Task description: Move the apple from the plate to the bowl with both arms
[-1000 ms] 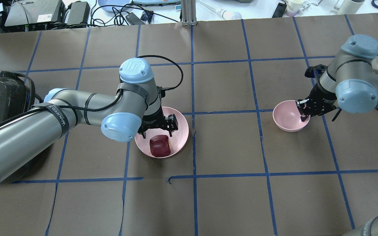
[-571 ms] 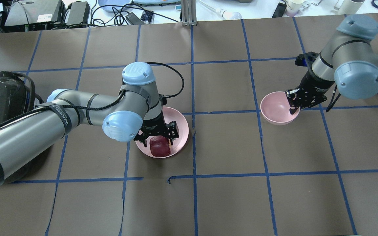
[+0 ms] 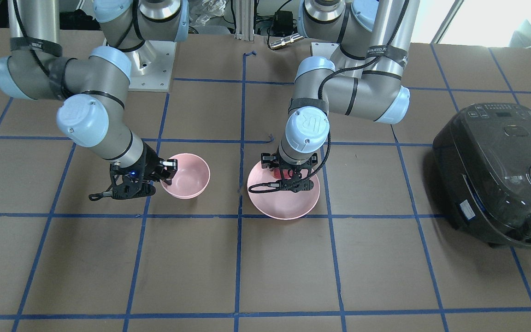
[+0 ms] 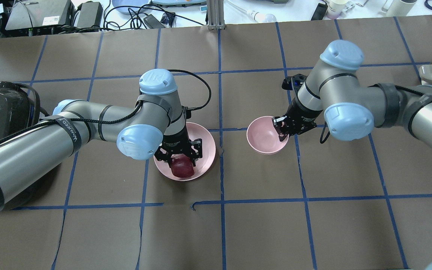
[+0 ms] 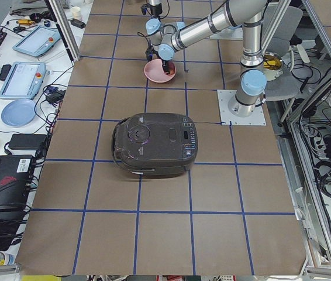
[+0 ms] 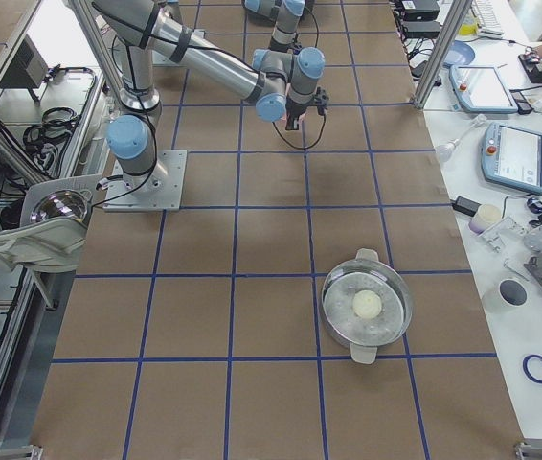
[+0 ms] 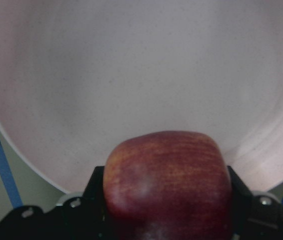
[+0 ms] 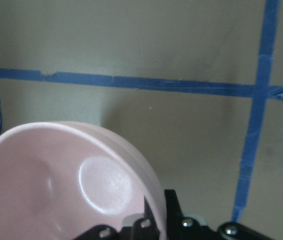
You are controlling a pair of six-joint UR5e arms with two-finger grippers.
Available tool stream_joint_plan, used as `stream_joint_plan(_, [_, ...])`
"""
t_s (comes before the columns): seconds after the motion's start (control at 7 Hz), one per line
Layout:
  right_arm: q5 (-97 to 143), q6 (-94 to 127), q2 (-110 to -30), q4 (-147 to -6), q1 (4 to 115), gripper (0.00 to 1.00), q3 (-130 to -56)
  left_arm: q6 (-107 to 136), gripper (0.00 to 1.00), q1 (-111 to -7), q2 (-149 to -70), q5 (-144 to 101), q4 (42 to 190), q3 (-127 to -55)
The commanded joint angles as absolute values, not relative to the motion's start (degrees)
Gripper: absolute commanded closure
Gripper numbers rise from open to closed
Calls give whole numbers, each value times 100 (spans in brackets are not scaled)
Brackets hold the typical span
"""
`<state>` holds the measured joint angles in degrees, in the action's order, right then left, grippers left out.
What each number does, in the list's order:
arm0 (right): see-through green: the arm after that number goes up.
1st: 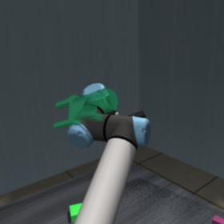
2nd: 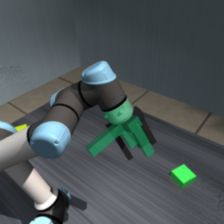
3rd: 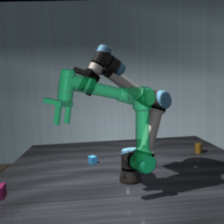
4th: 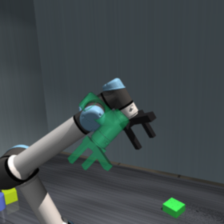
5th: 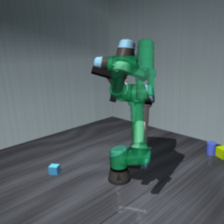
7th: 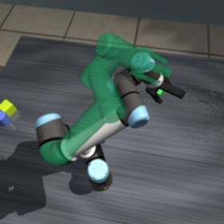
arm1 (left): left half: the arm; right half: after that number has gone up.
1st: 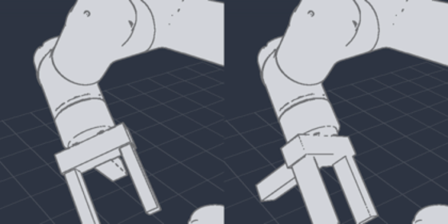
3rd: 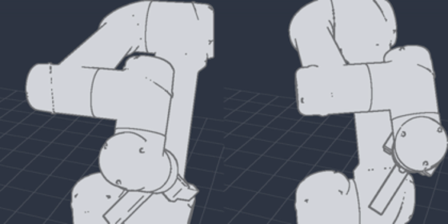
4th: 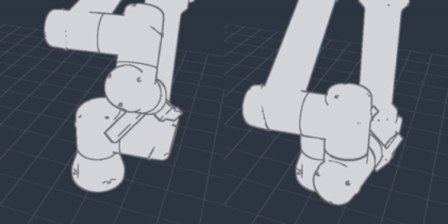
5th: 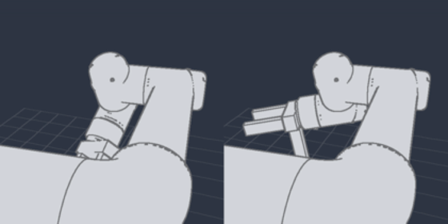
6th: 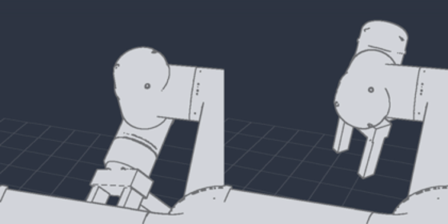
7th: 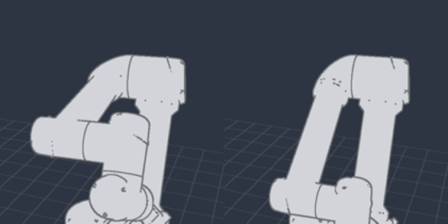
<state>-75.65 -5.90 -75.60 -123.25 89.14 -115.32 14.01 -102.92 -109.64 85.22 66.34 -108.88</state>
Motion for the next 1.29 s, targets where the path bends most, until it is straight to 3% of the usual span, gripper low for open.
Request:
stream_joint_plan(0.0, [-7321,-545,-7480,-13305,8956,100,-12294,1397,100,-10257,-10934,8543,6994,-10383])
stream_joint_plan(0.14, [-7304,-545,-7479,-13289,8973,100,-12313,1397,100,-10248,-10925,8552,7292,-10101])
stream_joint_plan(0.29, [-7321,-554,-7488,-13306,8974,64,-12270,1502,100,-10248,-10916,8534,7365,-9907])
stream_joint_plan(0.43, [-7321,-519,-7549,-13298,8956,1,-12217,1851,100,-10248,-10907,8465,7365,-9827])
stream_joint_plan(0.71, [-7435,-510,-7838,-12409,8895,0,-11596,3244,100,-10265,-10986,7598,7252,-9704])
stream_joint_plan(1.14, [-8881,-527,-8095,-10226,8632,0,-9971,4906,100,-10676,-11143,6805,6492,-9686])
